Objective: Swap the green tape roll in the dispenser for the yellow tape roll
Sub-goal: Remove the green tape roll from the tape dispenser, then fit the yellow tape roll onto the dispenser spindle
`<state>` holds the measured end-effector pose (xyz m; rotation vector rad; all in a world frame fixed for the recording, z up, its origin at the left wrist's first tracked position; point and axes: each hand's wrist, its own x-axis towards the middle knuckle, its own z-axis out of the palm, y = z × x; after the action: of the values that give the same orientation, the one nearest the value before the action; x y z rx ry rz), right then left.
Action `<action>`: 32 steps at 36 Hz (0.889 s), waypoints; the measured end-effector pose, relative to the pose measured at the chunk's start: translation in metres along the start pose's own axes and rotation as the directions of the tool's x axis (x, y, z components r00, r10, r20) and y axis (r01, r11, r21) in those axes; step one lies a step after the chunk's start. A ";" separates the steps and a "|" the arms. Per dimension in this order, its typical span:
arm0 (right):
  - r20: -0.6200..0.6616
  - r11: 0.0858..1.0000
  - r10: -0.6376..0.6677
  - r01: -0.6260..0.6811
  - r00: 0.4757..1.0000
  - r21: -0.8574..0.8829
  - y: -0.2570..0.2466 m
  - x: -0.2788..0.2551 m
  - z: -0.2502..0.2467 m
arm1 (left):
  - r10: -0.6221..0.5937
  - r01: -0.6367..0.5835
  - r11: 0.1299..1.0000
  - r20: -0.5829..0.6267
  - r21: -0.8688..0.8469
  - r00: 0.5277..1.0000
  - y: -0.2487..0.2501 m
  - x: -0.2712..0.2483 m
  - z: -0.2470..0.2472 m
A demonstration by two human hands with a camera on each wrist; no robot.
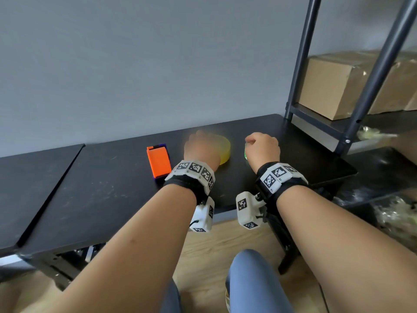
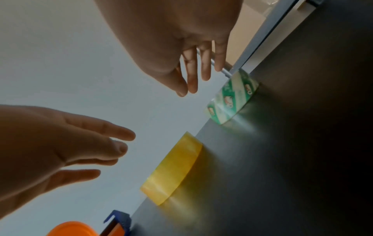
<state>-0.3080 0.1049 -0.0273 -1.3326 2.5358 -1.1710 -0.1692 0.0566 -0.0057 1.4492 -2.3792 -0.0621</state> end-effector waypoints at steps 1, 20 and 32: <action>-0.004 1.000 -0.017 0.017 1.000 0.014 -0.004 -0.001 0.001 | 0.007 -0.006 1.000 -0.011 0.018 1.000 -0.003 0.000 -0.002; 0.225 0.968 -0.149 0.095 0.963 0.233 -0.088 -0.040 0.050 | -0.350 0.346 0.934 -0.027 -0.095 0.937 -0.118 -0.018 -0.035; 0.498 0.986 -0.122 0.046 0.858 0.162 -0.103 -0.052 0.078 | -0.442 0.427 0.823 0.049 -0.375 0.896 -0.128 -0.024 -0.036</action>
<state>-0.1757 0.0603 -0.0321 -1.4878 1.9990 -0.8456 -0.0383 0.0214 -0.0063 1.7349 -1.8194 -0.5687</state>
